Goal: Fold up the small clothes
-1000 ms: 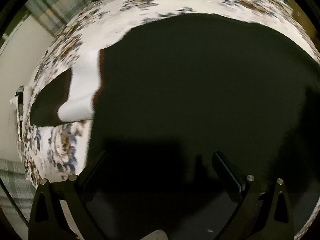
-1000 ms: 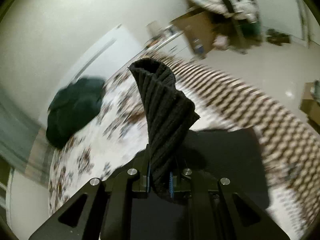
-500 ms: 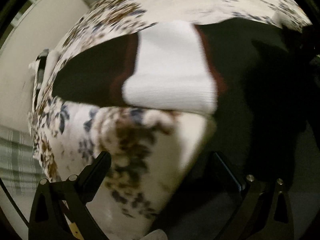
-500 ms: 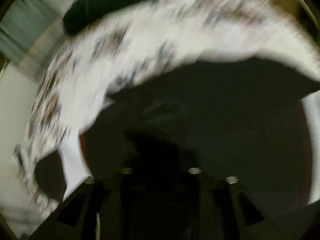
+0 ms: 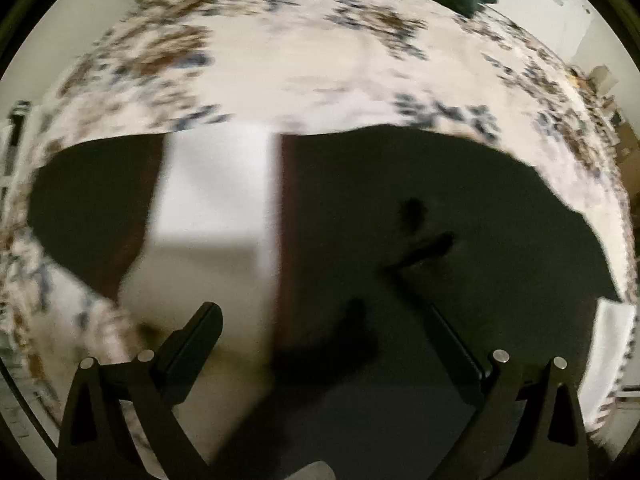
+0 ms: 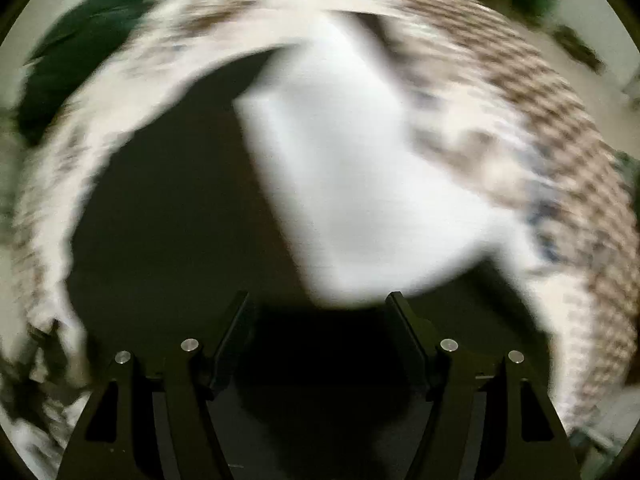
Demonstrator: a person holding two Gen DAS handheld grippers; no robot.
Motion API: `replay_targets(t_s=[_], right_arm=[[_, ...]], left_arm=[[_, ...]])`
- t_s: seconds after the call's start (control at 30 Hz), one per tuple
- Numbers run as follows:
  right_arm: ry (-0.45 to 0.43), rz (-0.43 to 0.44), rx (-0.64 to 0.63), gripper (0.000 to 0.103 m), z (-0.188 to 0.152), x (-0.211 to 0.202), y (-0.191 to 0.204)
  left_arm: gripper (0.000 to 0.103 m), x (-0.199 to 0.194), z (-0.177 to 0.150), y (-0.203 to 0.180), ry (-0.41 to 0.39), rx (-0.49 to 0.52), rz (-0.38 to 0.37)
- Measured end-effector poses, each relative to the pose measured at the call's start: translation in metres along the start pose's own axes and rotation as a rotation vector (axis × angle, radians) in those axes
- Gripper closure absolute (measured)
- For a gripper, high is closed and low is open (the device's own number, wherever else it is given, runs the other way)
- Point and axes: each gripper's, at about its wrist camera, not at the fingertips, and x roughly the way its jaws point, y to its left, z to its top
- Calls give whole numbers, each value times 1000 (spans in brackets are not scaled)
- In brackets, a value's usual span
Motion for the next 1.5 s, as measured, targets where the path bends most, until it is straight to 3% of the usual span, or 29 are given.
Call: replay_targets(t_s=[0.07,0.2,0.3,0.37,0.47,0.6,0.77,0.83,0.87,0.93,0.97,1.0,1.1,1.2,1.33,1.5], right_arm=[[5,-75,14,33,-1,4,-33],[7,-168,-24,33,5,19,-53],[-52,-286,-49,33,18,30,-60],[-96,-344,2,33,29,34,-66],[-74,-288,118,33,43,38,-88],[-70,-290,101,33,39,31,-92],[-46,-180,185,33,26,19,-87],[-48,-186,176,33,20,14,-88],[-48,-194,169,33,18,14,-89],[-42,-218,144,33,13,17,-87],[-43,-237,132,33,13,21,-85],[-54,-258,116,33,13,24,-83],[-100,-311,79,33,19,28,-85],[-140,-338,69,33,27,31,-95],[-173,-345,72,32,30,33,-105],[-138,-338,109,32,31,38,-106]], left_arm=[[0,12,11,-20,28,0,-39],[0,35,18,-62,81,47,-53],[0,49,13,-85,81,132,30],[0,60,10,-83,77,179,119],[0,60,4,-48,87,138,134],[0,37,-7,-1,95,20,133],[0,19,-13,-9,84,-51,25],[0,28,-12,-23,96,-48,0],[3,36,-11,-30,92,-40,0],[38,53,-13,-50,83,15,13],[79,57,-13,-57,67,45,4],[95,56,-14,-62,38,63,-12],[96,37,-7,-63,-76,73,-58],[96,27,8,-48,-126,31,-97],[96,37,11,-33,-110,7,-82],[93,49,6,-33,-37,16,-140]])
